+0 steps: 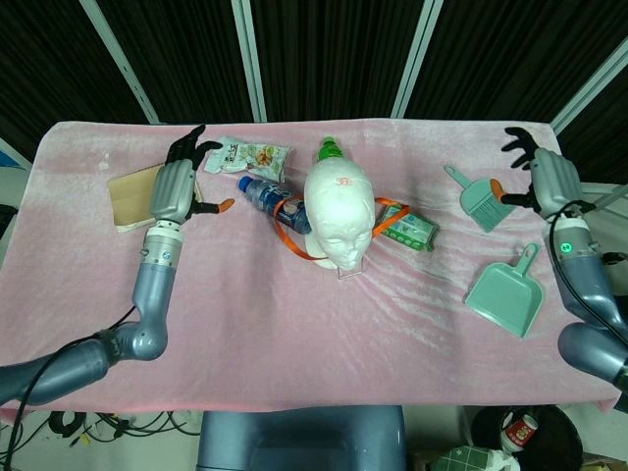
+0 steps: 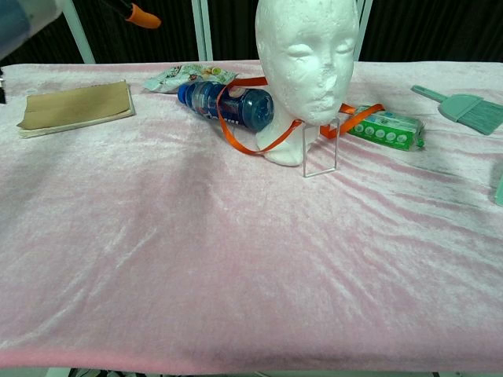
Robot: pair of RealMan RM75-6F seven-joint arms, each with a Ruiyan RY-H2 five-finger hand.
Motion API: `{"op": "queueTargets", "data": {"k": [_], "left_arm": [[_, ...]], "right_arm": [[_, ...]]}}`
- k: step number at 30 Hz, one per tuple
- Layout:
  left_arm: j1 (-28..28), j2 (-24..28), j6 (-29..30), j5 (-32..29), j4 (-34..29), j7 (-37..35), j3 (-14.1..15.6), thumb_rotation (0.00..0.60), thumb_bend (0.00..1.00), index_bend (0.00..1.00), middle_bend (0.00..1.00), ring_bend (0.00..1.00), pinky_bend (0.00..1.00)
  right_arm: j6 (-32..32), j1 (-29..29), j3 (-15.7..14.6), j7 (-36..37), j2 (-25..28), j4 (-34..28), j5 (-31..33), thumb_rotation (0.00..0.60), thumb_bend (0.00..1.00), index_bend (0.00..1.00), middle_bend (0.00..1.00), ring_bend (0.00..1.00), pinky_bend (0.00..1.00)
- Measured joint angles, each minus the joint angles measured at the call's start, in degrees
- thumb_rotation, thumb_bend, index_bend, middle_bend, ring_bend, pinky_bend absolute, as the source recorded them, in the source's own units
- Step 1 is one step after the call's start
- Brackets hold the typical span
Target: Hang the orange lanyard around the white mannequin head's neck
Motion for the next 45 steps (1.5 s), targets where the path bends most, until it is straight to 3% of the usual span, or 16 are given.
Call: {"op": "queueTargets", "data": {"k": [7,12,18,24,35,45], "left_arm": [[10.03,12.71,5.23,1.55,-14.95,4.41,5.67,0.600,0.04,0.23,0.02,0.00,0.00],[18.03,19.36,9.86,5.59,-21.18,4.27,11.70,0.600,0.04,0.23,0.02,0.00,0.00],[25.93,21.55,15.09,13.48,-22.57,-0.80,18.94,0.600,0.04,0.23,0.02,0.00,0.00],[31.91,21.88,19.75,19.84,-20.27,-8.18,23.32,0.600,0.04,0.23,0.02,0.00,0.00],[36.79,20.78,22.71,24.25,-15.00,-14.12,26.15,0.600,0.04,0.23,0.02,0.00,0.00],[38.14,20.68,23.15,24.31,-15.22,-13.95,25.17,0.600,0.05,0.23,0.02,0.00,0.00]], "right_arm": [[3.80,-7.62,-4.25,0.14,4.20,-7.70,-0.81,0.600,0.47,0.17,0.56,0.65,0.68],[6.01,-11.45,-6.40,2.45,4.52,-10.33,-4.01,0.600,0.51,0.20,0.64,0.72,0.71],[6.94,-14.47,-9.24,5.32,2.45,-11.67,-9.21,0.600,0.54,0.20,0.66,0.75,0.72],[4.61,-15.34,-11.42,7.28,0.36,-13.10,-12.58,0.600,0.55,0.22,0.72,0.79,0.77],[-2.44,-13.43,-12.34,11.00,-5.21,-13.86,-13.25,0.600,0.60,0.23,0.78,0.85,0.81],[-12.46,-8.01,-10.09,14.81,-9.39,-9.32,-8.49,0.600,0.63,0.23,0.80,0.87,0.82]]}}
